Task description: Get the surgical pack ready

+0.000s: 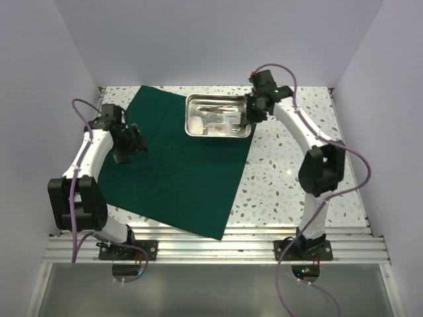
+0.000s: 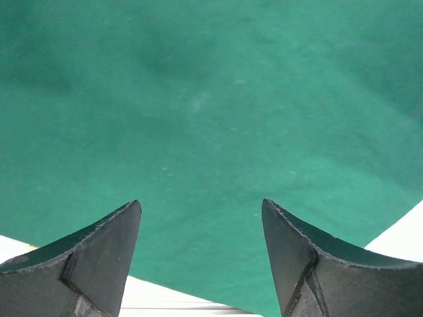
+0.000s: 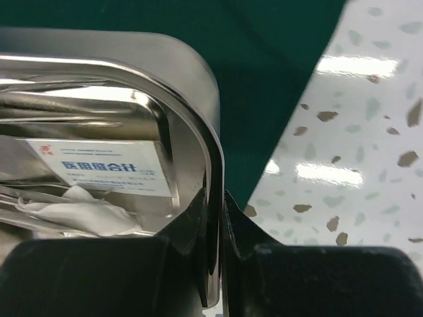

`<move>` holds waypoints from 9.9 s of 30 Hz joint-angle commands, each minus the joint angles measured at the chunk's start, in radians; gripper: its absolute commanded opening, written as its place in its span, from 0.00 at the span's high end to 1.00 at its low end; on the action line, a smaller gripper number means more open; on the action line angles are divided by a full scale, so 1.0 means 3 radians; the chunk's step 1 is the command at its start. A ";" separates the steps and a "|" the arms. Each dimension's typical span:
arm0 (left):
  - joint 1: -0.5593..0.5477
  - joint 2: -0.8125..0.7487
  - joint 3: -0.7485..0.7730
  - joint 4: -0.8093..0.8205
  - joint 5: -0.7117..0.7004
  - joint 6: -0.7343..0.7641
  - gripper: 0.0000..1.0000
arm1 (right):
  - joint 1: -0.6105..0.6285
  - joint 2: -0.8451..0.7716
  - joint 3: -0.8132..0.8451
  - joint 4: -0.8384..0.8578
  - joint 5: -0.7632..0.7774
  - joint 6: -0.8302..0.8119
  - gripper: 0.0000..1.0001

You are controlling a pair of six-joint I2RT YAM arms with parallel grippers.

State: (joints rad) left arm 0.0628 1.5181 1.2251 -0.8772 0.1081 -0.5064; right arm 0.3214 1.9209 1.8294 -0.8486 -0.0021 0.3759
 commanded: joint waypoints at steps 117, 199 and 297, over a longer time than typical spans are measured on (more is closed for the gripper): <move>-0.0592 0.1413 0.0636 0.0015 0.0340 0.0047 0.66 | -0.0003 0.0249 -0.0954 0.0282 -0.0479 -0.0026 0.85; -0.0051 0.1470 0.1266 -0.0297 -0.0304 0.0067 0.43 | 0.0580 0.0812 0.0673 -0.0204 -0.0436 -0.0301 0.30; -0.0408 0.1122 0.0181 0.0331 0.0677 -0.0101 0.50 | 0.0611 0.1159 0.0539 -0.0234 -0.0366 -0.0307 0.39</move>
State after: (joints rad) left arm -0.0082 1.8580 1.2900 -0.8383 0.2382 -0.4992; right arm 0.5076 2.3028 1.9797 -0.9276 -0.0853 0.2943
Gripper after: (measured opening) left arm 0.504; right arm 0.619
